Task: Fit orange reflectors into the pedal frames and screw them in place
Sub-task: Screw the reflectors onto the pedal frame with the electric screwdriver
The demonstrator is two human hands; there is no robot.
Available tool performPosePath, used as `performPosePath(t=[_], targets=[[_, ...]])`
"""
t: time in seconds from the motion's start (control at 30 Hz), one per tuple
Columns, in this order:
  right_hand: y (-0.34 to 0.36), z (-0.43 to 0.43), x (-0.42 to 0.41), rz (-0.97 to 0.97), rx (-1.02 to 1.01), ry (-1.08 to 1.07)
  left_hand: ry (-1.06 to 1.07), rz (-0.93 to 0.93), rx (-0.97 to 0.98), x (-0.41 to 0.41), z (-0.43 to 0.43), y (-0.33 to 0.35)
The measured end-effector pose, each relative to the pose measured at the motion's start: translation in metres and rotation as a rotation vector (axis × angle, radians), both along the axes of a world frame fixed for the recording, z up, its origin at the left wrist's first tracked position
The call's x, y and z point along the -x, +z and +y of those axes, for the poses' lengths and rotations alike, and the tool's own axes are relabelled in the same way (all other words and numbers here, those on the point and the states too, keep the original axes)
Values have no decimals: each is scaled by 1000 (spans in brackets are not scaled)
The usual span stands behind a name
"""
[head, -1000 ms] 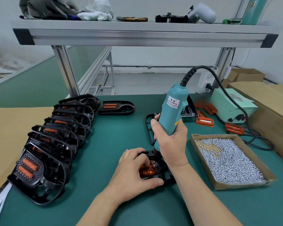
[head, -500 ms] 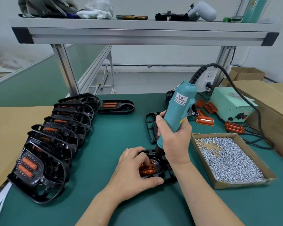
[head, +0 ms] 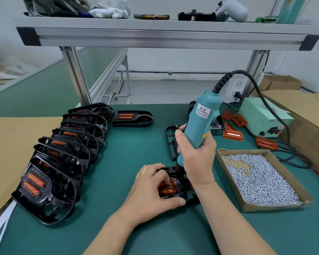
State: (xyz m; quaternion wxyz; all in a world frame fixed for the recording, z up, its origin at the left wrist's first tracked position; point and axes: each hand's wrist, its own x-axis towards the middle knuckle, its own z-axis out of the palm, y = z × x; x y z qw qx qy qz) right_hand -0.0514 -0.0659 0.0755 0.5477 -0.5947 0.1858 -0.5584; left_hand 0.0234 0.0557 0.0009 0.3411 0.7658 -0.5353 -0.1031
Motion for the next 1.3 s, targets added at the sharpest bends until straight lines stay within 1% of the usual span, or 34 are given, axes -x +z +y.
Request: performPosePath(t=[0.13,0.43,0.73,1.0,1.13,1.3], targets=[[1,3,1,7,14,5,-3,-11,11,0,0,1],[1,3,2,-1,-28,5,1,7,-4,1,0,2],[1,5,0,-6,-2,4,8,1,5,1,0,2],[1,4,0,-14,-17,13,8,-14,4,0,0,2],[1,4,0,5,3,8,2,65,33,-3,0,2],[0,4,0,-15,-22,14,37,195,-51,-8,-7,13]])
